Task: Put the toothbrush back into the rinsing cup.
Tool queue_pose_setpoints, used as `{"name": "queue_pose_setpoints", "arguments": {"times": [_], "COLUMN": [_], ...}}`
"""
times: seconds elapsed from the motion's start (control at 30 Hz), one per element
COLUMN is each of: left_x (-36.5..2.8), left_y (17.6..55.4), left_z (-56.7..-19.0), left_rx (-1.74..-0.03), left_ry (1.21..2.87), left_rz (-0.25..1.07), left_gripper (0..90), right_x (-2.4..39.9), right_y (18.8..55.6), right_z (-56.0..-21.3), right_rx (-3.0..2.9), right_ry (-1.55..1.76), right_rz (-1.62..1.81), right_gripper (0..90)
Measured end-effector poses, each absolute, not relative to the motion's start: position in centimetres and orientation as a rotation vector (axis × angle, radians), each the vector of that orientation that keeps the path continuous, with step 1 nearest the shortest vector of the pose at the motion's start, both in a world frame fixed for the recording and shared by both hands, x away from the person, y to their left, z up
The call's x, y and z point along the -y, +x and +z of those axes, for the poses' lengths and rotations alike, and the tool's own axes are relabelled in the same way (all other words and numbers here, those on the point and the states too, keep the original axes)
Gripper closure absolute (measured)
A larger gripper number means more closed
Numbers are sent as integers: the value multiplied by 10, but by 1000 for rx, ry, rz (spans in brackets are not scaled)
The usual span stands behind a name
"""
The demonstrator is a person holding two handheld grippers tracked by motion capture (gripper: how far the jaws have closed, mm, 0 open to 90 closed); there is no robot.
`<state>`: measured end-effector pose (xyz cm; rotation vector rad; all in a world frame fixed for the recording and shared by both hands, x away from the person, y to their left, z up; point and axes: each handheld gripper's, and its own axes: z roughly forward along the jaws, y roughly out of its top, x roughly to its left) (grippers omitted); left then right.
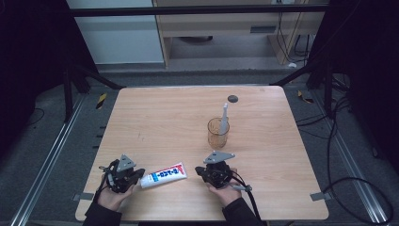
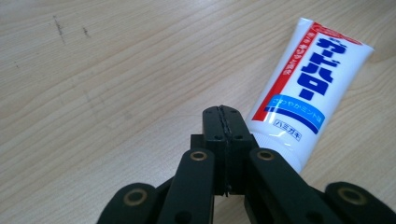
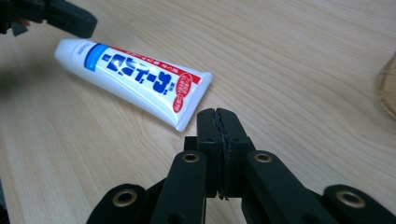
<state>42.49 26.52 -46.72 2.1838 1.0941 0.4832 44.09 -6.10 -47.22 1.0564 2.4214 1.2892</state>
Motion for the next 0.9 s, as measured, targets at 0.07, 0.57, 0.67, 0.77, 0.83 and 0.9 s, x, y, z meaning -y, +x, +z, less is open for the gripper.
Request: {"name": "queue_pose_setpoints", "arguments": {"times": [0.07, 0.57, 0.67, 0.77, 0.83, 0.9], "left_x": [-264, -263, -262, -261, -261, -260], "left_y": [423, 424, 422, 420, 419, 417], "left_z": [-467, -466, -466, -467, -467, -467], "left_rx": [-1092, -1092, -1094, -1095, -1093, -1090], "left_ry": [2187, 2184, 2179, 2187, 2193, 2198], "left_rz": [484, 473, 472, 457, 451, 446], "left_gripper": [897, 896, 896, 896, 896, 896], "right_x": [66, 128, 148, 168, 182, 194], "right_y": [442, 450, 449, 446, 444, 443], "right_z": [-471, -442, -440, -441, -443, -445], "right_rx": [-2400, -2164, -2118, -2079, -2048, -2025], "right_ry": [1071, 1186, 1215, 1256, 1288, 1311], "right_rz": [1289, 1278, 1267, 1241, 1227, 1213], "right_gripper": [891, 882, 874, 860, 856, 854]}}
